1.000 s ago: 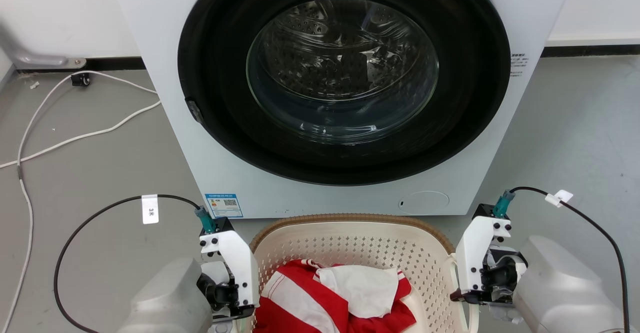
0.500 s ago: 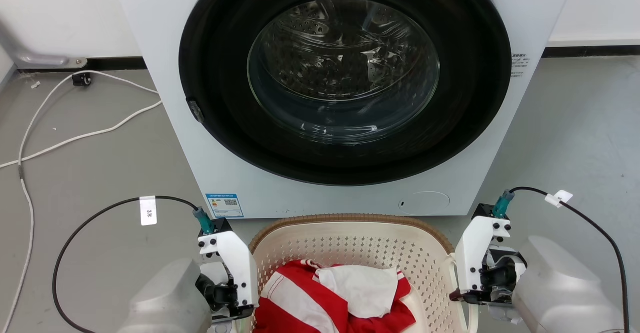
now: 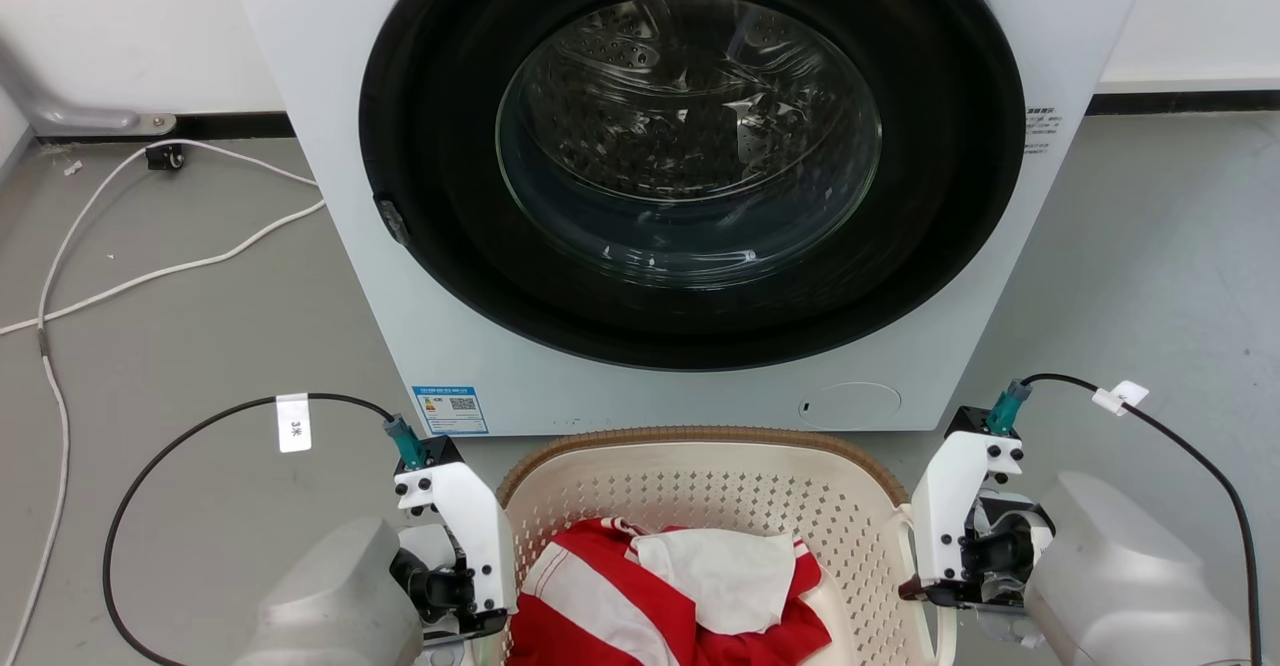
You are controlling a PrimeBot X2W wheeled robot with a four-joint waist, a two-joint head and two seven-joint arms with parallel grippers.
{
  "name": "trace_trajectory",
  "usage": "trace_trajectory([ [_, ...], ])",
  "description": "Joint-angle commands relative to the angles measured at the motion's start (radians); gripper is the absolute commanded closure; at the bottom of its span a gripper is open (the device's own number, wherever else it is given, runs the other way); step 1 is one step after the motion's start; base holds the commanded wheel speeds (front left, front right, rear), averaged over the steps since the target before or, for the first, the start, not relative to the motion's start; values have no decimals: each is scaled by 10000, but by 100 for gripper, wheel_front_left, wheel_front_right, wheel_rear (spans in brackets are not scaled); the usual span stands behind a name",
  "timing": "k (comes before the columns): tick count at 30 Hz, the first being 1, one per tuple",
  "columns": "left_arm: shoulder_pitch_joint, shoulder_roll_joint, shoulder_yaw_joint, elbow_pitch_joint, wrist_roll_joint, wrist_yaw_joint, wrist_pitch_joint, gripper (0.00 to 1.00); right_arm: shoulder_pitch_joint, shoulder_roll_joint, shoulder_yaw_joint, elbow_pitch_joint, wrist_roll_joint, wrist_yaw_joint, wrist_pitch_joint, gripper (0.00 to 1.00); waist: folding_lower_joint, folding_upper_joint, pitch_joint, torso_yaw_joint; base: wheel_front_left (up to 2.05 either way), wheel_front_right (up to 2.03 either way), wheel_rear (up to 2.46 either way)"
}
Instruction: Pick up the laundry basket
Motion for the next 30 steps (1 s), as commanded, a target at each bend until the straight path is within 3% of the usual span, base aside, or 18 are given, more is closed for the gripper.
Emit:
trace_trajectory([
  [1, 59, -67, 10, -34, -91, -47, -15, 100, 159, 56, -63, -12, -4, 29, -48, 100, 0, 0, -8, 5, 0, 0, 0],
  [30, 86, -68, -122, 56, -234, -47, -117, 100, 256, 50, -400, -12, -335, 29, -40, 100, 0, 0, 4, 14, 0, 0, 0],
])
